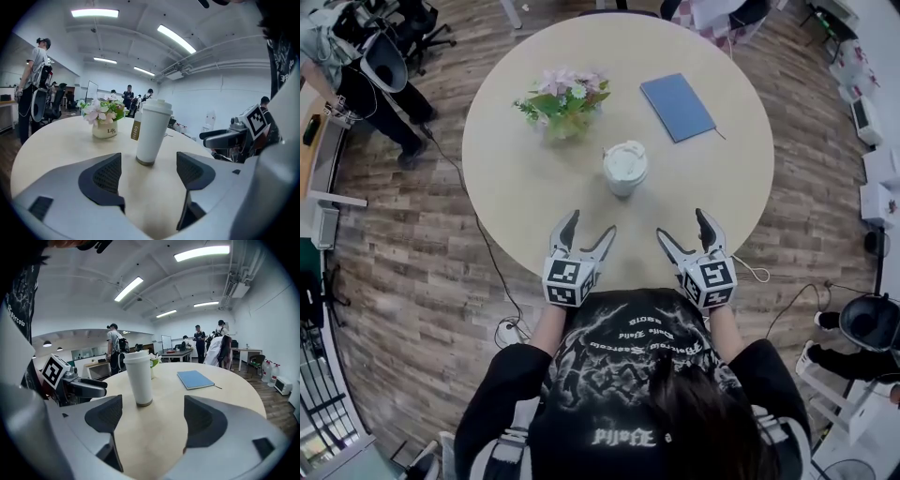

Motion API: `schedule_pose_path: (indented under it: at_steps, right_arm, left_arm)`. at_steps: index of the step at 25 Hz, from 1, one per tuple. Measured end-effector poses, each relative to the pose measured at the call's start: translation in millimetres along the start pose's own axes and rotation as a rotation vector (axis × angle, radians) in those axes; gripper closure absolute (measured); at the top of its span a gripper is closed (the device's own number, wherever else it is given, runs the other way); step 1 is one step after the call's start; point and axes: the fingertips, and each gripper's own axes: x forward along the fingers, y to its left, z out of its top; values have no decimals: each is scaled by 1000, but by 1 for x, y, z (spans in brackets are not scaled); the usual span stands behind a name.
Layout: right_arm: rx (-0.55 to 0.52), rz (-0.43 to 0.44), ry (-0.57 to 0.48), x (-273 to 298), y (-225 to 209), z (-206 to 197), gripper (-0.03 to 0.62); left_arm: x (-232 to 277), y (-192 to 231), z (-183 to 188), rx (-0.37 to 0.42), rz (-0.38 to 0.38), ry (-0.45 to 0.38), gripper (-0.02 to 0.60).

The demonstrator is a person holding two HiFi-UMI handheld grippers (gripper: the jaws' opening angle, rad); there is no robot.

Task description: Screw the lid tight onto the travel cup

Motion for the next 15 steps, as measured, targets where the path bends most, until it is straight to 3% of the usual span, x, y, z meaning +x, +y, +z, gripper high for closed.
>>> schedule_pose_path:
  at_steps: [2, 4, 6, 11, 15]
  right_arm:
    - [-13, -18, -3, -2, 1, 2, 231]
    - [-18, -38, -14, -4, 2, 5, 367]
    - [-7, -37, -27, -4, 2, 8, 431]
    - [-16, -38, -33, 0, 4, 13, 578]
    - [-8, -22, -5, 4, 7, 10, 588]
  left_arm:
    - [-3, -3, 6, -5, -9, -16, 209]
    - [-4, -8, 12, 1, -24, -28, 228]
    - [-6, -13, 20, 2, -42, -46, 334]
    - [-7, -17, 34, -12, -43, -86, 516]
    - [-7, -16, 37, -23, -39, -100, 558]
